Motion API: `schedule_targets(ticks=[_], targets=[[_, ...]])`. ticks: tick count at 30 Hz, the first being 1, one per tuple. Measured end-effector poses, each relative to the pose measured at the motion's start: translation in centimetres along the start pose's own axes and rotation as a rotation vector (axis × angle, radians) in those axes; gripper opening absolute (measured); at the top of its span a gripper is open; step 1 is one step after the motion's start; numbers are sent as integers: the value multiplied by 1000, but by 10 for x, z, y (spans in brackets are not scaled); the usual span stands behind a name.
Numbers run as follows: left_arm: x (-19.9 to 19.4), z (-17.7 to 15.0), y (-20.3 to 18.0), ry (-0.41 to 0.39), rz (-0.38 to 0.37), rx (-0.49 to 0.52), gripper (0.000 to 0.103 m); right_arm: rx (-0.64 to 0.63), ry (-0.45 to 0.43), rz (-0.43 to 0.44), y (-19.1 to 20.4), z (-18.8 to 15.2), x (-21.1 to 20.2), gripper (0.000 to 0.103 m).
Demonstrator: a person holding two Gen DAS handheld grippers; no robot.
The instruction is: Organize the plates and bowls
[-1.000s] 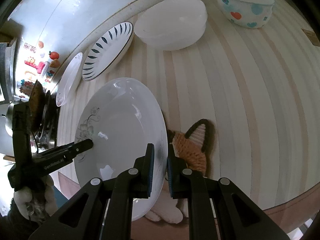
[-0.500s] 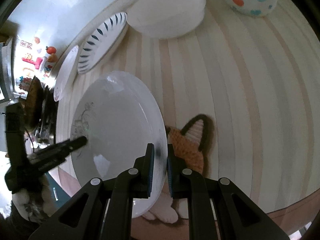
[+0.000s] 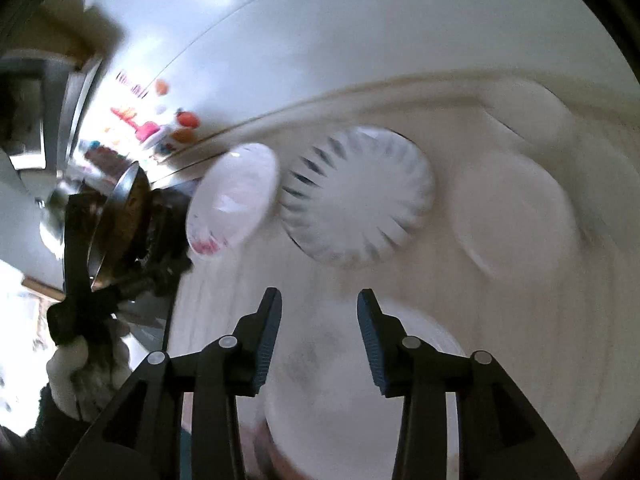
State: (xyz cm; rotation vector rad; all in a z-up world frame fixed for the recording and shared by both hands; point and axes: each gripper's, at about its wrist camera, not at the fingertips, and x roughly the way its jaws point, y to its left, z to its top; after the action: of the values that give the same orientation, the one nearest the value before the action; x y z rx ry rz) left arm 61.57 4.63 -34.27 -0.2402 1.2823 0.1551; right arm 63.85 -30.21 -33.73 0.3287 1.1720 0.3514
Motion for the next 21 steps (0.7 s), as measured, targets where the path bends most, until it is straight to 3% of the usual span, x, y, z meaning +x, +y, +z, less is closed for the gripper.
schedule_targets(ticks=[4, 10, 17, 19, 21], targets=[[27, 19, 16, 20, 26, -43, 32, -80, 33, 29, 47, 63, 75, 42], [55, 39, 30, 38, 65, -68, 32, -187, 70, -11, 86, 133, 169, 42], [80, 53, 39, 64, 29, -111, 32, -206, 116, -40, 89, 172, 234, 39], [82, 55, 41, 59, 24, -111, 32, -199, 139, -31, 87, 179, 250, 27], [84, 56, 42, 44, 21, -110, 30, -188, 154, -25, 84, 183, 259, 23]])
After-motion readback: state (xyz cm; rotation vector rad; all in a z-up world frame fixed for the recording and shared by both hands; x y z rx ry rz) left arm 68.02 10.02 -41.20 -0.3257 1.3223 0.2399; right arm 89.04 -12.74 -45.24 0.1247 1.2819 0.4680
